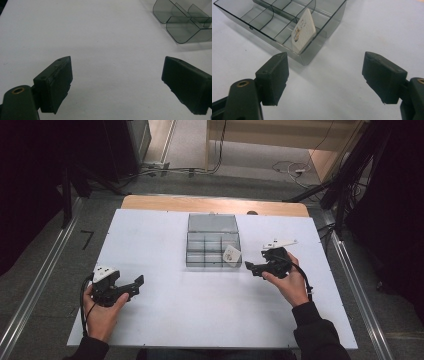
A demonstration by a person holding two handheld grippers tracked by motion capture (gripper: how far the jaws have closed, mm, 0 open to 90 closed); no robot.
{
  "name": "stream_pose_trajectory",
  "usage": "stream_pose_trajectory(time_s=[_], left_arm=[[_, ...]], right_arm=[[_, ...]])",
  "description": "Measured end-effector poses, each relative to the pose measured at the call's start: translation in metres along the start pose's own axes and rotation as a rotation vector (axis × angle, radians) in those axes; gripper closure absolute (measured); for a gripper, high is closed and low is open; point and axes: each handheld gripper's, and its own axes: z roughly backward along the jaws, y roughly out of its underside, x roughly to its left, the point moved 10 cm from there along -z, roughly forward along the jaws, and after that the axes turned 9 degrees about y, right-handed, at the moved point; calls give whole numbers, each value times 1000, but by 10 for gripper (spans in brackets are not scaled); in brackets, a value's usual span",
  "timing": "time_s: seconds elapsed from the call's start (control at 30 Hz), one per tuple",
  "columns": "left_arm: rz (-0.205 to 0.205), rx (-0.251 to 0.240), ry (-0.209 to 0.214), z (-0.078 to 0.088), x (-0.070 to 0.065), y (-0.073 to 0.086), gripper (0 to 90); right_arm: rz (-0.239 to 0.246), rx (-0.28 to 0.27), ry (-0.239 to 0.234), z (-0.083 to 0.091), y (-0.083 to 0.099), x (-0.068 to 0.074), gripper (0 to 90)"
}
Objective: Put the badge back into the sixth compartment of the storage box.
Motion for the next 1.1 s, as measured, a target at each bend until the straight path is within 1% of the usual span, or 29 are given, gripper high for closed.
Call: stream_pose_trajectory(time_s=[1.1], left_arm=[[-2,3,-1,0,-1,1,101]], right_arm=[[-56,-8,6,10,27,-15,201]])
